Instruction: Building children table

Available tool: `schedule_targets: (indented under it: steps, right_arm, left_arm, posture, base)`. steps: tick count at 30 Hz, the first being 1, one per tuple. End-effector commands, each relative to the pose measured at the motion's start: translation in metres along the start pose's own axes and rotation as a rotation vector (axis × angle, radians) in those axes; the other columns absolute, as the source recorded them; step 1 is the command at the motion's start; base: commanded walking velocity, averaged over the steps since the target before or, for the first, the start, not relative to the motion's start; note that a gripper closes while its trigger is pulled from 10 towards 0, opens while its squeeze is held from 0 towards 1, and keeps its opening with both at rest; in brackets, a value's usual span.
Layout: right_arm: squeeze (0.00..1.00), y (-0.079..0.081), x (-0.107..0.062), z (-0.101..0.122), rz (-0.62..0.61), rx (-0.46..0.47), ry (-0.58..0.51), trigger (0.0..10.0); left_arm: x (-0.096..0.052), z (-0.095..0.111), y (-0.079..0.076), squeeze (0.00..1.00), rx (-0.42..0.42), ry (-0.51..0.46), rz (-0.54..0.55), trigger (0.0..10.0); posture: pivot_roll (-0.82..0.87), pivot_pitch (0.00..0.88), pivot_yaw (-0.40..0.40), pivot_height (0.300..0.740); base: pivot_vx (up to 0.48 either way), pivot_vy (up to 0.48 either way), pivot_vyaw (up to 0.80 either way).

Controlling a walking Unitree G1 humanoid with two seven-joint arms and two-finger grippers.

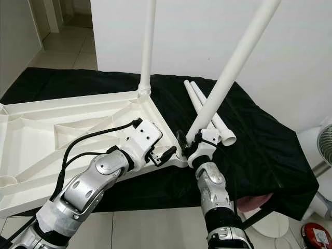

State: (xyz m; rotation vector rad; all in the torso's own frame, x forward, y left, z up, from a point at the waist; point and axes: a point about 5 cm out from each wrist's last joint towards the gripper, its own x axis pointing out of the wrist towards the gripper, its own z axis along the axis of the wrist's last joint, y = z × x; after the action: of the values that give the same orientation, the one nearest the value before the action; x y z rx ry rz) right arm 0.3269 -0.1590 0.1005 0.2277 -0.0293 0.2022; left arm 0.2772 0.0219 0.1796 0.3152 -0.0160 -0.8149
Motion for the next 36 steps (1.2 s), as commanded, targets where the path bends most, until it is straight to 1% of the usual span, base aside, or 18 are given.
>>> schedule_targets:
  steps: [1,3,5,6,7,8,9,14,19,22,25,26,27,28,30,31,33,36]
  right_arm:
    - [0.0,-0.017,-0.019,-0.036,-0.111,0.056,0.168,10.0]
    - [0.0,-0.015,-0.021,-0.032,-0.075,-0.029,0.125,10.0]
    - [0.0,-0.012,-0.023,-0.03,-0.042,-0.069,0.094,10.0]
    - [0.0,-0.012,-0.023,-0.03,-0.042,-0.069,0.094,10.0]
    - [0.0,-0.008,-0.025,-0.025,0.0,-0.119,0.041,10.0]
    - [0.0,-0.008,-0.025,-0.025,0.0,-0.119,0.041,10.0]
    - [0.0,-0.002,-0.029,-0.022,0.047,-0.159,-0.009,10.0]
    - [0.0,-0.002,-0.034,-0.019,0.062,-0.124,-0.043,10.0]
    - [0.0,-0.004,-0.035,-0.02,0.057,-0.136,-0.036,10.0]
    - [0.0,-0.006,-0.034,-0.023,0.053,-0.147,-0.007,10.0]
    - [0.0,-0.005,-0.029,-0.028,0.061,-0.185,0.063,10.0]
    - [0.0,-0.005,-0.029,-0.028,0.061,-0.185,0.063,10.0]
    - [0.0,-0.005,-0.024,-0.028,0.076,-0.219,0.098,10.0]
    - [0.0,-0.005,-0.024,-0.028,0.076,-0.219,0.098,10.0]
    - [0.0,-0.004,-0.019,-0.027,0.105,-0.283,0.129,10.0]
    - [0.0,-0.004,-0.019,-0.027,0.105,-0.283,0.129,10.0]
    - [0.0,-0.004,-0.018,-0.024,0.142,-0.331,0.13,10.0]
    - [0.0,-0.007,-0.017,-0.023,0.152,-0.322,0.142,10.0]
  left_arm:
    - [0.0,0.001,-0.003,0.0,0.013,0.004,-0.025,10.0]
    - [0.0,0.002,-0.003,0.0,0.017,0.003,-0.024,10.0]
    - [0.0,0.002,-0.003,0.0,0.019,0.002,-0.023,10.0]
    - [0.0,0.002,-0.003,0.0,0.019,0.002,-0.023,10.0]
    - [0.0,0.002,-0.002,0.0,0.021,0.001,-0.021,10.0]
    - [0.0,0.002,-0.002,0.0,0.021,0.001,-0.021,10.0]
    - [-0.001,0.002,-0.002,0.0,0.023,0.001,-0.018,10.0]
    - [-0.002,0.003,-0.001,0.0,0.024,0.001,-0.015,10.0]
    - [-0.002,0.003,-0.001,0.0,0.026,0.001,-0.014,10.0]
    - [-0.002,0.003,0.0,0.0,0.028,0.002,-0.013,10.0]
    - [-0.002,0.004,0.0,0.0,0.031,0.001,-0.012,10.0]
    - [-0.002,0.004,0.0,0.0,0.031,0.001,-0.012,10.0]
    - [-0.002,0.004,0.0,0.0,0.032,0.0,-0.013,10.0]
    - [-0.002,0.004,0.0,0.0,0.032,0.0,-0.013,10.0]
    - [-0.002,0.005,0.001,0.0,0.034,-0.002,-0.014,10.0]
    - [-0.002,0.005,0.001,0.0,0.034,-0.002,-0.014,10.0]
    - [-0.002,0.005,0.001,0.0,0.036,-0.003,-0.014,10.0]
    - [-0.003,0.006,0.001,0.0,0.036,-0.003,-0.012,10.0]
  posture:
    - [0.0,0.0,-0.092,0.74]
    - [0.0,0.0,-0.091,0.74]
    - [0.0,0.0,-0.092,0.74]
    - [0.0,0.0,-0.092,0.74]
    - [0.0,0.0,-0.092,0.74]
    - [0.0,0.0,-0.092,0.74]
    - [0.0,0.0,-0.091,0.74]
    - [0.0,0.0,-0.087,0.74]
    - [0.0,0.0,-0.086,0.74]
    - [0.0,0.0,-0.084,0.74]
    - [0.0,0.0,-0.078,0.74]
    - [0.0,0.0,-0.078,0.74]
    - [0.0,0.0,-0.077,0.74]
    - [0.0,0.0,-0.077,0.74]
    - [0.0,0.0,-0.077,0.74]
    - [0.0,0.0,-0.077,0.74]
    - [0.0,0.0,-0.078,0.74]
    - [0.0,0.0,-0.079,0.74]
  base:
    - [0.0,0.0,0.0]
    - [0.0,0.0,0.0]
    - [0.0,0.0,0.0]
    - [0.0,0.0,0.0]
    - [0.0,0.0,0.0]
    - [0.0,0.0,0.0]
    - [0.0,0.0,0.0]
    - [0.0,0.0,0.0]
    - [0.0,0.0,0.0]
    - [0.0,0.0,0.0]
    - [0.0,0.0,0.0]
    - [0.0,0.0,0.0]
    - [0.0,0.0,0.0]
    - [0.0,0.0,0.0]
    - [0.0,0.0,0.0]
    - [0.0,0.0,0.0]
    - [0.0,0.0,0.0]
    - [0.0,0.0,0.0]
